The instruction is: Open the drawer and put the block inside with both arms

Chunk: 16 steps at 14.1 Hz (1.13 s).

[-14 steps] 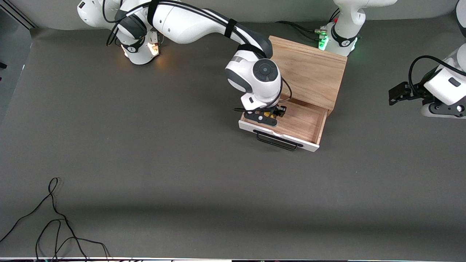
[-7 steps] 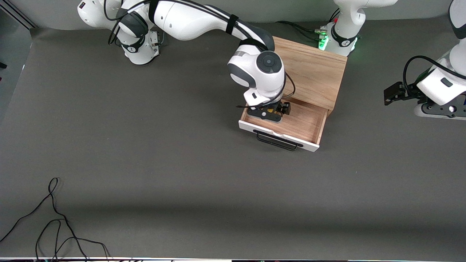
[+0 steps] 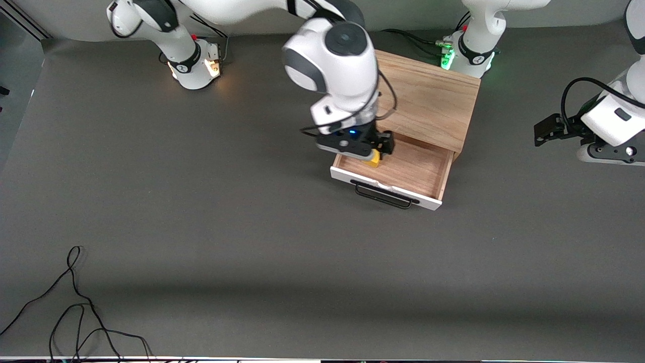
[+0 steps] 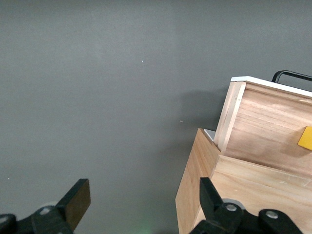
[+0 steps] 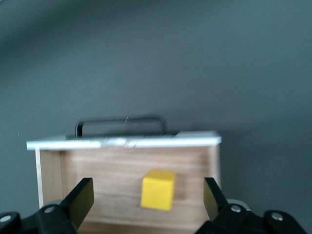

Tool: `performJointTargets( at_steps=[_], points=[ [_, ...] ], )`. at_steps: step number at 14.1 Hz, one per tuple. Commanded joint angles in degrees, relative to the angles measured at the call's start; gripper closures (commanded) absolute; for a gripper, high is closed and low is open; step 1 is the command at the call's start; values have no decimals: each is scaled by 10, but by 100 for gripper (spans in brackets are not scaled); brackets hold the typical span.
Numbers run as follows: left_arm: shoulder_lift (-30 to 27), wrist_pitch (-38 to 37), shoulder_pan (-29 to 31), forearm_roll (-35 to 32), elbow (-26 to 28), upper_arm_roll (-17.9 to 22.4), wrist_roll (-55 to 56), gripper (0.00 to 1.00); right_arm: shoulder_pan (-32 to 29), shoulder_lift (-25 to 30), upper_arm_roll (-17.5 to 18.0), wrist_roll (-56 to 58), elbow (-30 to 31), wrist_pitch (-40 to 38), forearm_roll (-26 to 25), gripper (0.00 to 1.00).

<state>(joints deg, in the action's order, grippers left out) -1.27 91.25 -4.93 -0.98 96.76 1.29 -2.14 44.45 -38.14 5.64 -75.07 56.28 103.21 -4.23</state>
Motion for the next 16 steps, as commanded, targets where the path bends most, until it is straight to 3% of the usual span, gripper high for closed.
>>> performJointTargets(
  at_steps=[1,4,8,11,16],
  points=[
    [3,-9,-6,4,-11,6,-9,0,-69,91,2,60,77,-27,24,0],
    [0,-10,-6,5,-10,6,-10,0,-174,187,1,173,176,-28,97,0],
    [-1,-10,-6,5,-11,5,-10,0,-281,283,-15,359,279,-40,100,0],
    [-1,-10,-6,5,-11,5,-9,0,-291,314,-80,490,296,-86,100,0],
    [-1,-11,-6,5,-11,6,-9,0,-292,359,-166,556,365,-48,100,0]
  ],
)
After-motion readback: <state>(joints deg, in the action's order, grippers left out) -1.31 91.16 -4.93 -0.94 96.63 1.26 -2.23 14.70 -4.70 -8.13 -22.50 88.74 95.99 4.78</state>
